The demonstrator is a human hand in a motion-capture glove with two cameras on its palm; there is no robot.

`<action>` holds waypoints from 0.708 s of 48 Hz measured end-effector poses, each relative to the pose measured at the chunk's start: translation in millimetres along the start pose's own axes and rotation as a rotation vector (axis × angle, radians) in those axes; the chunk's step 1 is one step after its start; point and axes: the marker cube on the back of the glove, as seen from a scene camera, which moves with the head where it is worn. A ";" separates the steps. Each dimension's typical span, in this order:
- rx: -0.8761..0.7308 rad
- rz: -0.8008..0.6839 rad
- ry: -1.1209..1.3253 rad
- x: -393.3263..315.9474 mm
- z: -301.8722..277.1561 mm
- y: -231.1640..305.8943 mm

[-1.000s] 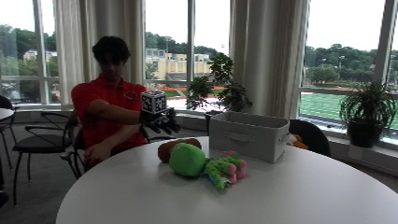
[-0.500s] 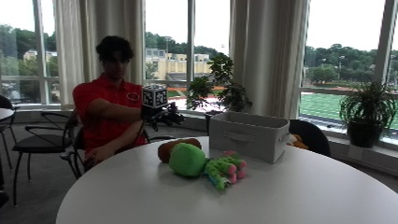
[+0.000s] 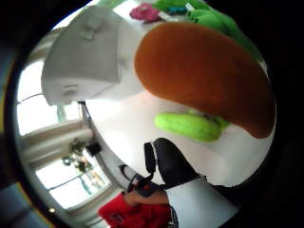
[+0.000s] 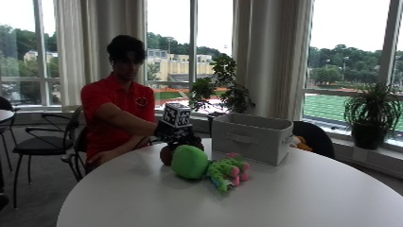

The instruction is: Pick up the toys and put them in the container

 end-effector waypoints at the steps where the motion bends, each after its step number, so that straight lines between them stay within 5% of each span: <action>1: -0.021 -0.041 0.020 -2.4 4.0 0.0; 23: -0.282 -0.180 0.161 -7.1 17.2 -26.7; 34: -0.115 -0.153 0.073 -8.4 24.4 -30.2</action>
